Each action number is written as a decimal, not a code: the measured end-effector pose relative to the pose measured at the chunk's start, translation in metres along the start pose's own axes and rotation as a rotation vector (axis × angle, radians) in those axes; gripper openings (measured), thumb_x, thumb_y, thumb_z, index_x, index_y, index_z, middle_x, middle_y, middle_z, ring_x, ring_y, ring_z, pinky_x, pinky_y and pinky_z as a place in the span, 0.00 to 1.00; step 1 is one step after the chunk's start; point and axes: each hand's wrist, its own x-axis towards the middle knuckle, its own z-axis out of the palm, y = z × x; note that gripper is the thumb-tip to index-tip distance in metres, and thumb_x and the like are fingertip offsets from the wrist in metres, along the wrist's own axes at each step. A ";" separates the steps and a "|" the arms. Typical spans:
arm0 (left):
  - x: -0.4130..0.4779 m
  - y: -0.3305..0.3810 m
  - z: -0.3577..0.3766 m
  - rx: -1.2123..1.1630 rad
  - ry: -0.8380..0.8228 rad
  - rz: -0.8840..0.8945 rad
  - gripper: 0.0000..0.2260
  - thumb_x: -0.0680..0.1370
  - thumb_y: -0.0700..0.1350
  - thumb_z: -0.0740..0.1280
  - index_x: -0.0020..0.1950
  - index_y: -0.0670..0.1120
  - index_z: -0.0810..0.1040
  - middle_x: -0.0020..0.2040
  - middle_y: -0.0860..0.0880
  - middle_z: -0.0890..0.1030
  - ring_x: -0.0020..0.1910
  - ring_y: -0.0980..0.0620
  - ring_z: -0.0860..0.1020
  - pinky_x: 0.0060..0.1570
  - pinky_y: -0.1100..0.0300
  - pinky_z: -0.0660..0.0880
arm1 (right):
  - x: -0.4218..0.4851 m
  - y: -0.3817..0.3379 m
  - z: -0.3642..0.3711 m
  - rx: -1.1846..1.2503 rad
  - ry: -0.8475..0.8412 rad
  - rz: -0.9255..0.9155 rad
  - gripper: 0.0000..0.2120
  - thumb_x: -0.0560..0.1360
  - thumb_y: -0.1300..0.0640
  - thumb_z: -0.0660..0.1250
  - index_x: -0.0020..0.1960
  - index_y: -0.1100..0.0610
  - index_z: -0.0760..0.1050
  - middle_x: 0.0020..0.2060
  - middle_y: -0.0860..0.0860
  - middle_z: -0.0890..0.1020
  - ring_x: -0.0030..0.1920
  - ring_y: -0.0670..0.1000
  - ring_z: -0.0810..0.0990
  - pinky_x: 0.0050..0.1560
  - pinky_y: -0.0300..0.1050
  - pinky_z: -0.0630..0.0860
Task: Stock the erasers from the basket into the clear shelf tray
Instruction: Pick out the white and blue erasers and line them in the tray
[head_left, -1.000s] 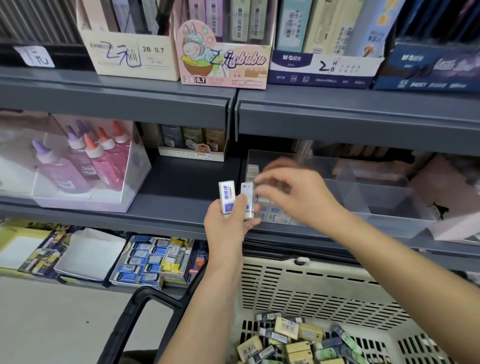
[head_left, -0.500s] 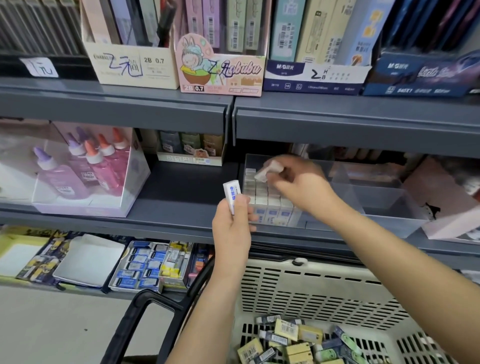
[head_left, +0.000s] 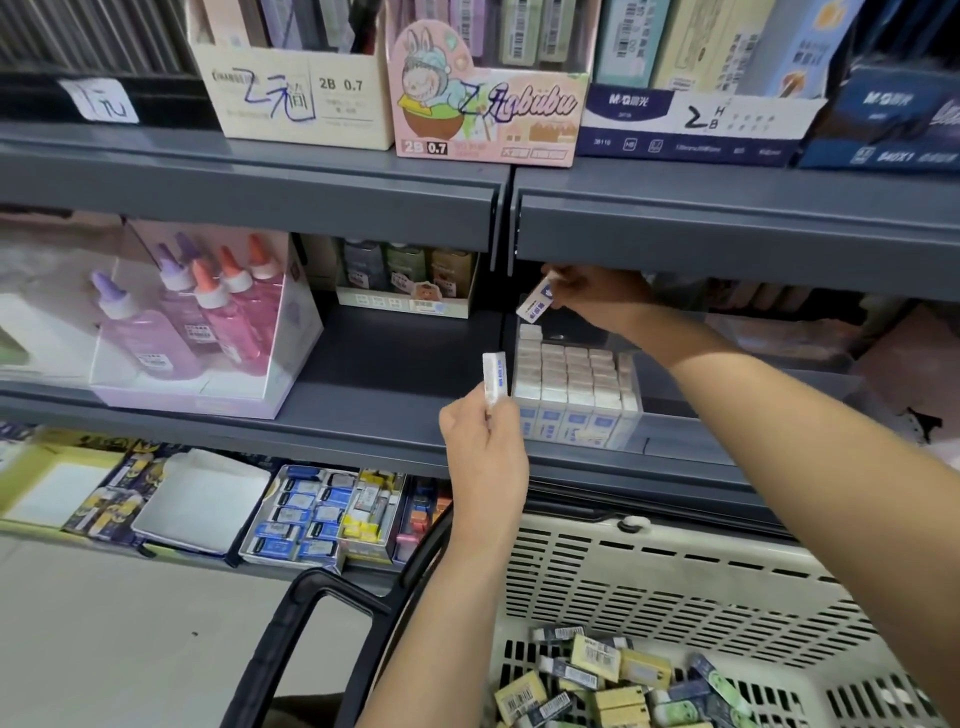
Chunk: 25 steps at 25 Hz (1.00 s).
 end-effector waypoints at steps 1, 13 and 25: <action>0.000 -0.001 0.000 0.035 -0.004 0.027 0.12 0.80 0.43 0.56 0.38 0.43 0.70 0.40 0.43 0.70 0.42 0.48 0.69 0.38 0.57 0.66 | 0.002 0.001 -0.003 0.002 -0.027 0.021 0.13 0.78 0.50 0.59 0.57 0.54 0.75 0.53 0.55 0.81 0.52 0.54 0.78 0.55 0.45 0.73; 0.001 0.001 0.000 -0.178 0.124 -0.023 0.07 0.79 0.39 0.64 0.53 0.49 0.74 0.47 0.53 0.81 0.39 0.64 0.80 0.35 0.71 0.75 | -0.013 -0.007 0.015 -0.089 -0.223 -0.098 0.15 0.80 0.58 0.54 0.55 0.67 0.75 0.56 0.63 0.78 0.56 0.62 0.76 0.56 0.48 0.72; -0.005 0.005 0.000 -0.127 0.120 0.139 0.07 0.77 0.44 0.67 0.53 0.53 0.75 0.46 0.53 0.82 0.47 0.61 0.80 0.48 0.67 0.76 | -0.104 -0.032 -0.018 -0.036 -0.212 -0.395 0.05 0.72 0.50 0.70 0.46 0.48 0.77 0.34 0.40 0.75 0.34 0.39 0.73 0.35 0.27 0.68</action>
